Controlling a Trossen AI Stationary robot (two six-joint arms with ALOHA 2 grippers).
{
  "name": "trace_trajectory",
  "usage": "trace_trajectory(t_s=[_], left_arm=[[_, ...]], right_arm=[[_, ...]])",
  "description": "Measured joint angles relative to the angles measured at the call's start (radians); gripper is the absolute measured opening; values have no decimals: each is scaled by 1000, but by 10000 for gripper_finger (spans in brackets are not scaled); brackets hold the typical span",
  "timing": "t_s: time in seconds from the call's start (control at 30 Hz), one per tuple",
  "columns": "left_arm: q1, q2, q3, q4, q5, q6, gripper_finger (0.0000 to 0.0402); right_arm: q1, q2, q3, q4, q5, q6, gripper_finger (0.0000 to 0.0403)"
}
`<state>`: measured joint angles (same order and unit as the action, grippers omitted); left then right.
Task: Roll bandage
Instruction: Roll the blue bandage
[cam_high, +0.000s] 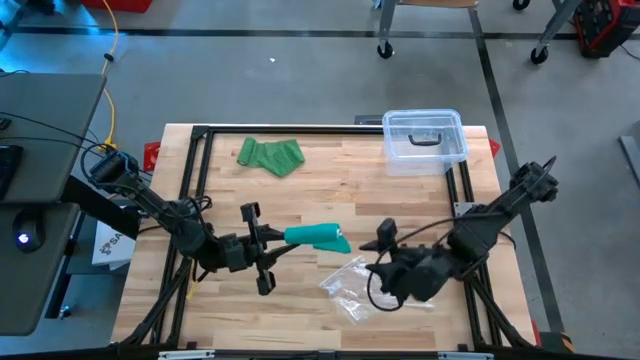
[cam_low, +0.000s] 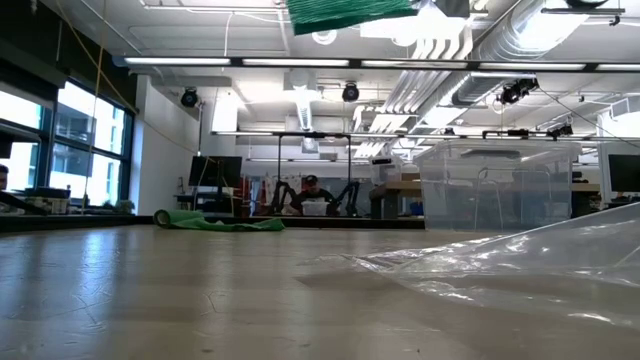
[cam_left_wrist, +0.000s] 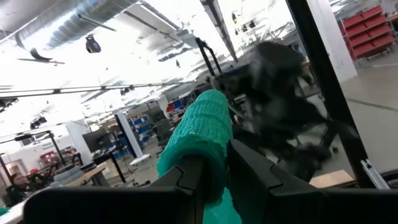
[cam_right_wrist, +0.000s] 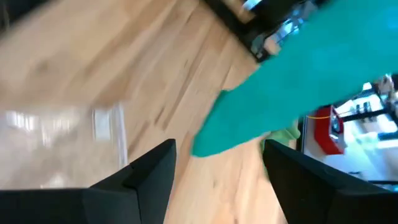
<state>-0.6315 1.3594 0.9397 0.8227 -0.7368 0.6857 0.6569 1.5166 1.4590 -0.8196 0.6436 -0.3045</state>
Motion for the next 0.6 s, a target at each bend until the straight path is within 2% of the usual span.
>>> trace_trajectory(t_s=[0.1, 0.2, 0.27, 0.4, 0.47, 0.6], left_arm=[[0, 0, 10, -4, -1, 13, 58], [0, -1, 14, 0, -2, 24, 58], [0, -1, 14, -1, -4, 20, 58], [0, -1, 14, 0, -6, -12, 58], [0, -1, 14, -1, -6, -20, 58], [0, -1, 14, 8, -6, -20, 58]], right_arm=[[15, 55, 0, -15, -5, -192, 234], [39, 116, 0, -18, 38, -477, 234], [54, 150, 0, -19, 109, -697, 234], [52, 220, -1, -21, 333, -1075, 234], [31, 238, -1, -14, 371, -1166, 234], [-17, 254, -1, -1, 374, -1193, 233]])
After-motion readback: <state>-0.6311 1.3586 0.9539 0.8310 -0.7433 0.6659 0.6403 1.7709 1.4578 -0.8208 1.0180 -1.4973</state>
